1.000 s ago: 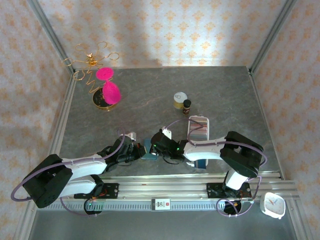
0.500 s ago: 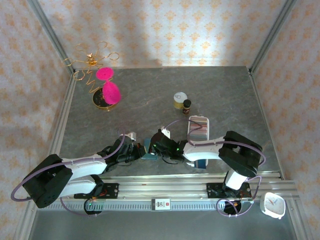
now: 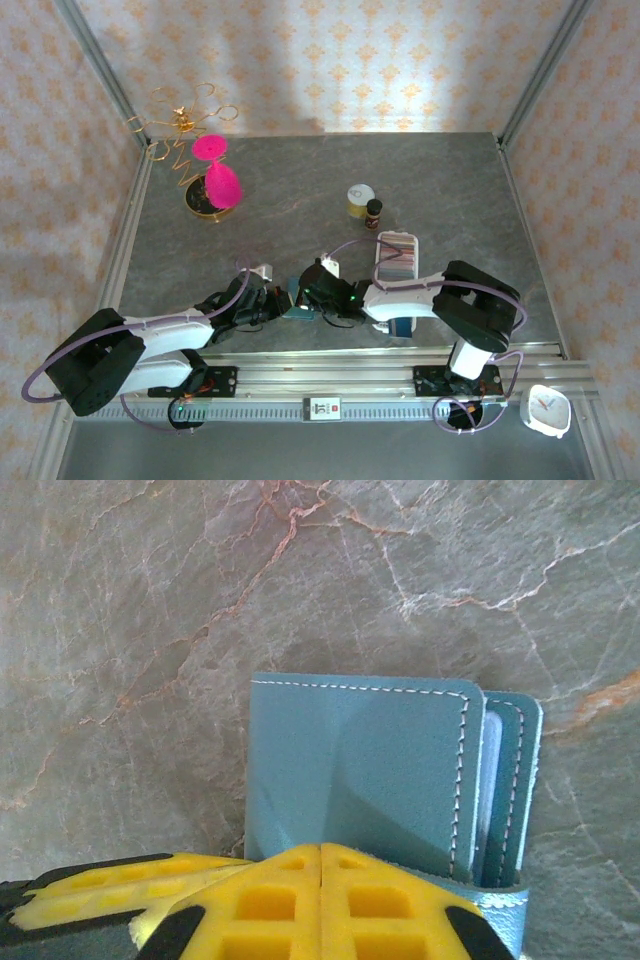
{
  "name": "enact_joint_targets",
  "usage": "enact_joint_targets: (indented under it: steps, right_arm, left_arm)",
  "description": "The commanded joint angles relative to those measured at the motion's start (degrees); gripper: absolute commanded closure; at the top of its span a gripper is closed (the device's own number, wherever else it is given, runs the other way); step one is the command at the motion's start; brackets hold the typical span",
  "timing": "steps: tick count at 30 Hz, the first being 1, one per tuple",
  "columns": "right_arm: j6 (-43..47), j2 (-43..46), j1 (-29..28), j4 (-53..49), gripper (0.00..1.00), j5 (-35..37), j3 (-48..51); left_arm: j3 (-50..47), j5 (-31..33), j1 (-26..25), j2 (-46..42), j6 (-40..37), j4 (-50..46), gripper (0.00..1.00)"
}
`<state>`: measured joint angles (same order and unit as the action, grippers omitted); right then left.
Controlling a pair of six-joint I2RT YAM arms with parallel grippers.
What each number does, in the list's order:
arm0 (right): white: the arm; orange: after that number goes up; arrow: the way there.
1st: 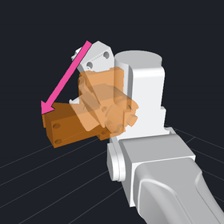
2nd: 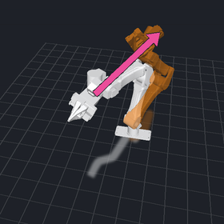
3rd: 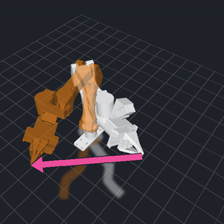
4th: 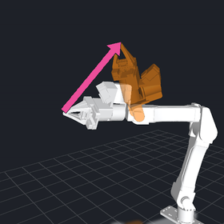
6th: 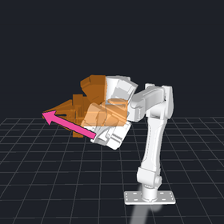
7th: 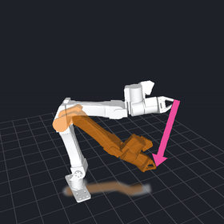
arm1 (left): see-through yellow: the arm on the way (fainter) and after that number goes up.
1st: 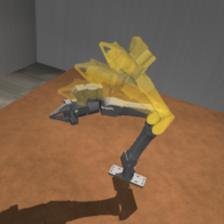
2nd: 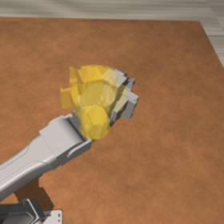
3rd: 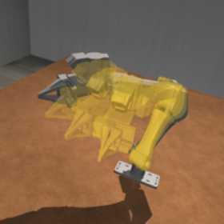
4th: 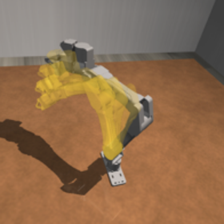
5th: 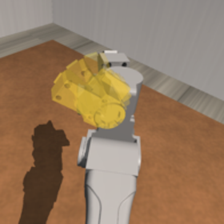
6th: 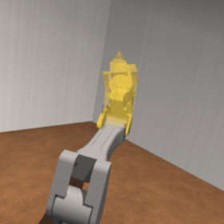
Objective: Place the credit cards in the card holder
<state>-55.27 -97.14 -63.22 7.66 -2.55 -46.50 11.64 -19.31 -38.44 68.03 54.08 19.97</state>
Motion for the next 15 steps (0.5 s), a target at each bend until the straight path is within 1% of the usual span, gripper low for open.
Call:
enact_joint_targets:
  steps: [1, 10, 15]
  right_arm:
    - [-0.14, -2.94, -0.1, -5.74, 1.0, 2.31, 0.43]
    - [-1.34, -3.77, -0.38, -6.43, 1.0, 3.86, 3.48]
    - [-0.13, -3.63, -1.17, -5.38, 1.0, 3.77, 3.64]
  left_arm:
    - [-0.62, -1.72, -0.94, 1.41, -0.65, -5.53, 1.0]
    - [-0.65, -1.62, -0.93, 1.38, -0.55, -5.55, 1.0]
    - [-0.49, -1.78, -0.93, 0.71, -0.46, -5.77, 1.0]
